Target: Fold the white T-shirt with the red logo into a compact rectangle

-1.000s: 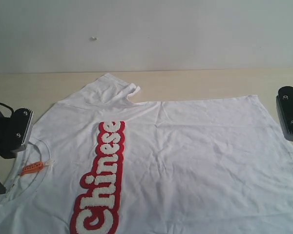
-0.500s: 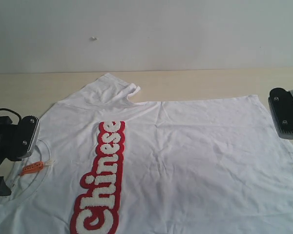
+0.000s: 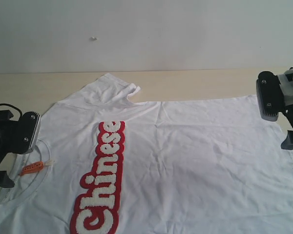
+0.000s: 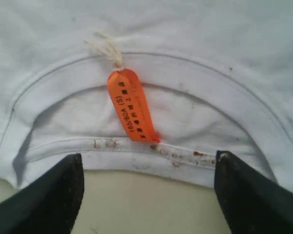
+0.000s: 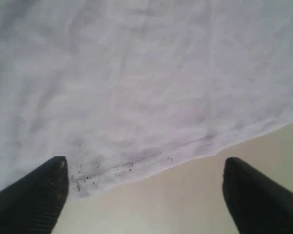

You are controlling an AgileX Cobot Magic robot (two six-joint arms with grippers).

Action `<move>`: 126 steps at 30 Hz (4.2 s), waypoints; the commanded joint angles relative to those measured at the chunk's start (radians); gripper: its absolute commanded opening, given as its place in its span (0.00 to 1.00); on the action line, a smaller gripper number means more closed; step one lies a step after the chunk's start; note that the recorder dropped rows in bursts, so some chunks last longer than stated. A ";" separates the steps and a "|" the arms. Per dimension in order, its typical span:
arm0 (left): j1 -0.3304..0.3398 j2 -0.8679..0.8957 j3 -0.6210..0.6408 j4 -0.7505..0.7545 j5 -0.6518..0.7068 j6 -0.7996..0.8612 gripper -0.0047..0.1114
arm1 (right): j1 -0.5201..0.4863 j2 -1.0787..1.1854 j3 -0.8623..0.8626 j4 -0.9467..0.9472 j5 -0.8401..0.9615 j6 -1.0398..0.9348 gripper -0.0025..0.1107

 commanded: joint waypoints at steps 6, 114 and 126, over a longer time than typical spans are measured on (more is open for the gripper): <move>-0.001 0.000 0.000 0.005 -0.005 0.003 0.66 | -0.005 0.058 0.002 -0.062 0.110 0.010 0.95; 0.057 0.076 -0.191 0.026 0.266 -0.043 0.66 | -0.156 0.366 -0.116 0.048 -0.004 -0.145 0.95; 0.054 0.203 -0.252 -0.009 0.312 0.053 0.66 | -0.156 0.366 -0.116 0.043 -0.007 -0.152 0.95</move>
